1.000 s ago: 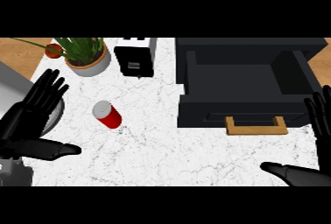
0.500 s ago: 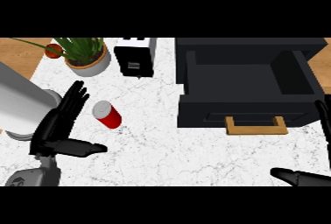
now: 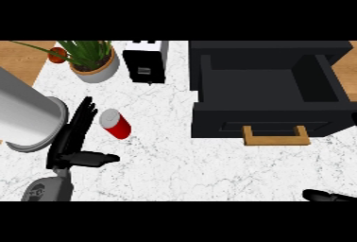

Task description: Pick up the can, place it into the drawer and close the drawer

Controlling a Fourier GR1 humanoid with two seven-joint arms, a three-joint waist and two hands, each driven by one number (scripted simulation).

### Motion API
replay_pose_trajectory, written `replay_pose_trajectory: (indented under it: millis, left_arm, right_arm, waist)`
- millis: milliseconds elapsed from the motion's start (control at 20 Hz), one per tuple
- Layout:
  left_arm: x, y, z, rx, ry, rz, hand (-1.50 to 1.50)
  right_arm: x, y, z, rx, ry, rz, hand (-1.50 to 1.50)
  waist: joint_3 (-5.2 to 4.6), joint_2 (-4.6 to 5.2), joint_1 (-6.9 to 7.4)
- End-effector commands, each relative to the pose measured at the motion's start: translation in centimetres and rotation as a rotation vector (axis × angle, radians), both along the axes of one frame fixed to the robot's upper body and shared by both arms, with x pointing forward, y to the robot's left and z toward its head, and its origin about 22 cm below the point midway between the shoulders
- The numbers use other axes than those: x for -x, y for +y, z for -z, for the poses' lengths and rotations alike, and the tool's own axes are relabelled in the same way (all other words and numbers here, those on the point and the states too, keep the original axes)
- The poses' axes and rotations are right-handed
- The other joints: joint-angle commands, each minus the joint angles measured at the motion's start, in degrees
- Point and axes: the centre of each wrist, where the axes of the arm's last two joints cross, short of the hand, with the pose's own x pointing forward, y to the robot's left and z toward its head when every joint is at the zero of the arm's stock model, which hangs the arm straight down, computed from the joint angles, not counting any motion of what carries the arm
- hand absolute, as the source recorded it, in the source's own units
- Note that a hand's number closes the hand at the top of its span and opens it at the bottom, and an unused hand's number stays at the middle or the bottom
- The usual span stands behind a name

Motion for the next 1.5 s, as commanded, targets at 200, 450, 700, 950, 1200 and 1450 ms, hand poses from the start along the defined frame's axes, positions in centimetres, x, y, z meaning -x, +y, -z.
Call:
replay_pose_trajectory:
  millis: [200,450,700,950,1200,1450]
  left_arm:
    - [-0.5,1.4,4.8,0.007,0.038,-0.039,-1.5]
    - [-1.0,0.8,5.2,-0.009,0.055,-0.025,-1.5]
    - [-2.4,0.2,7.2,0.039,0.077,-0.052,-1.5]
    - [-3.0,0.5,7.9,0.018,0.088,-0.073,-1.5]
    - [-3.5,2.2,8.2,0.039,0.074,-0.054,-1.5]
    - [-4.5,1.3,7.9,0.033,0.045,-0.019,-1.5]
  right_arm:
    - [0.9,-0.9,0.4,0.009,-0.001,-0.007,-1.5]
    - [2.6,-0.8,-2.0,0.007,-0.015,-0.005,-1.5]
    - [1.2,-1.1,-0.7,0.013,0.001,0.025,-1.5]
    - [2.0,-1.5,-2.0,0.041,0.0,-0.002,-1.5]
    - [0.1,-1.7,-2.5,-0.002,-0.004,-0.004,-1.5]
    - [-1.0,-0.4,-3.0,0.034,-0.013,-0.018,-1.5]
  waist:
    - [-0.01,0.07,-0.2]
    - [0.0,-0.02,-0.03]
    - [-0.04,0.16,-0.44]
    - [-0.02,0.09,-0.27]
    - [-0.07,0.29,-0.63]
    - [-0.12,0.5,-0.95]
